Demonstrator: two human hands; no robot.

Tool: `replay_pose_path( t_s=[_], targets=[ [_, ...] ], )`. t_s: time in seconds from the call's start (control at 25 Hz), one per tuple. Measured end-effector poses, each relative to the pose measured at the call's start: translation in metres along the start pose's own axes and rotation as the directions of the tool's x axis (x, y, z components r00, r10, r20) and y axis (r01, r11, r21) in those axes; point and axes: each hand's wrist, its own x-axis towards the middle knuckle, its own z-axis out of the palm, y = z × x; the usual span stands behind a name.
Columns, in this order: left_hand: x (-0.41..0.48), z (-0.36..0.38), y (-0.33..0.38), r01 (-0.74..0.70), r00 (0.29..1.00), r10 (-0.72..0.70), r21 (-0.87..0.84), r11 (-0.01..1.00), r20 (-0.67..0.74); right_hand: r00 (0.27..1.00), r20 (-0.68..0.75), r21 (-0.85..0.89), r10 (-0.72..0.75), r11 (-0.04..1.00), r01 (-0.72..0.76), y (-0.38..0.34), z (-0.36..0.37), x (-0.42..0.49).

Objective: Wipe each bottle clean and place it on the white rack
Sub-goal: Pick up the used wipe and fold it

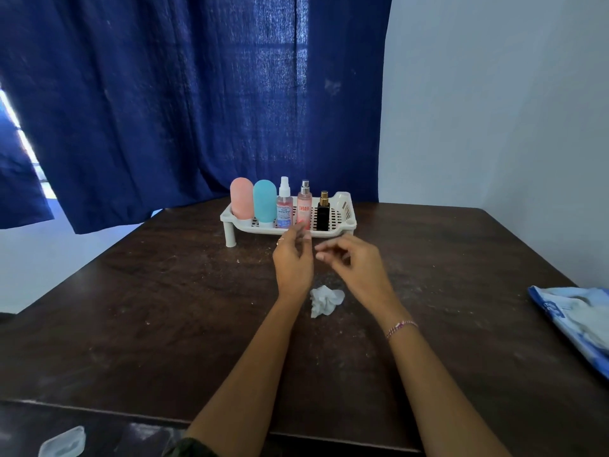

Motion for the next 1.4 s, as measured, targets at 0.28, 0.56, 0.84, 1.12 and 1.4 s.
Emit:
replay_pose_path(
  t_s=[0.28, 0.56, 0.84, 1.12, 1.4],
  targets=[
    [-0.040, -0.022, 0.011, 0.055, 0.990, -0.053, -0.008, 0.998, 0.133, 0.967, 0.183, -0.232, 0.178, 0.963, -0.133, 0.017, -0.004, -0.044],
    [-0.051, -0.033, 0.018, 0.118, 0.911, -0.100, -0.021, 0.993, 0.400, 0.943, -0.032, 0.083, 0.333, 0.941, -0.329, 0.011, -0.013, -0.053],
    [-0.050, -0.034, 0.017, 0.109, 0.880, -0.085, -0.025, 0.994, 0.467, 0.887, -0.100, 0.268, 0.451, 0.871, -0.413, 0.012, -0.015, -0.049],
    [-0.049, -0.031, 0.016, 0.171, 0.902, -0.157, 0.000, 0.985, 0.402, 0.794, -0.085, 0.485, 0.602, 0.721, -0.495, 0.013, -0.015, -0.045],
    [-0.050, -0.029, 0.018, 0.341, 0.874, -0.249, -0.160, 0.926, 0.417, 0.787, 0.016, 0.587, 0.617, 0.631, -0.507, 0.011, -0.010, -0.044]
  ],
)
